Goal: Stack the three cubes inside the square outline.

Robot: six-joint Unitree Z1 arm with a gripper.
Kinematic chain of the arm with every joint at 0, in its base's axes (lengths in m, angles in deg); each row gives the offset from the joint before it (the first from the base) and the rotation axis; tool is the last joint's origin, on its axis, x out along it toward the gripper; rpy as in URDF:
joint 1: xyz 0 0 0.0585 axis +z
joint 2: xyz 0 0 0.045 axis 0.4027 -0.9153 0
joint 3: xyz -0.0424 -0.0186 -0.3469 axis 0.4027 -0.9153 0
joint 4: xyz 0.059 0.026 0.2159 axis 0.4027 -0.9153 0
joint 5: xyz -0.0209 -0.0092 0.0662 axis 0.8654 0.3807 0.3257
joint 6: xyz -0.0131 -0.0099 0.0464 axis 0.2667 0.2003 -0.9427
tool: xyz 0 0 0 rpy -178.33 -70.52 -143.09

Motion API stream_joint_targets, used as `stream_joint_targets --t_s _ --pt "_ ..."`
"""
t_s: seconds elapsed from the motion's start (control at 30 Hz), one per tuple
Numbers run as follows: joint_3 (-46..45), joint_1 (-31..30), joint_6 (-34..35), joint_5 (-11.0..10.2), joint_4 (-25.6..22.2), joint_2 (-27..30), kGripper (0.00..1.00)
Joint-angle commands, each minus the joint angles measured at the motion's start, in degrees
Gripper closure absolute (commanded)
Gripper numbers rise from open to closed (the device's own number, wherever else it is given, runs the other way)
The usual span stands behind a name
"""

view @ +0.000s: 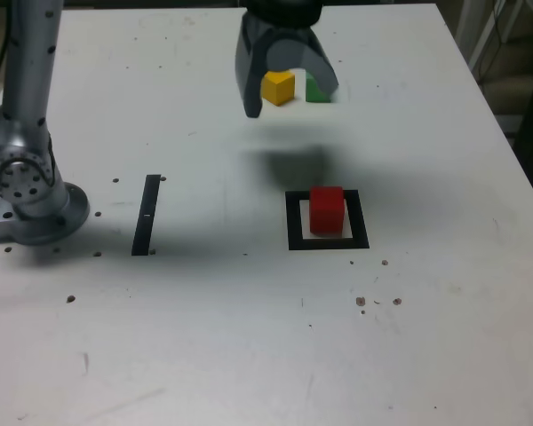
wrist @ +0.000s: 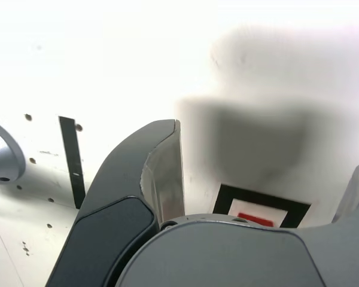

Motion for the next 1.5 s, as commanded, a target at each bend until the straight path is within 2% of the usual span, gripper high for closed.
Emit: stream_joint_targets --t_s 0.0,0.33,0.63,1.0,1.47 --pt "0.75 1.52 -0.15 -0.05 -0.71 0.42 0.01" --pt "4.75 9.34 -0.54 0.03 -3.27 -1.05 0.01" --pt "11.66 14.68 1.09 1.32 -5.57 -6.02 0.01" --pt "18.17 19.18 3.81 3.44 -8.78 -11.86 0.01" --pt "20.58 22.67 3.96 4.0 -9.37 -16.48 0.02"
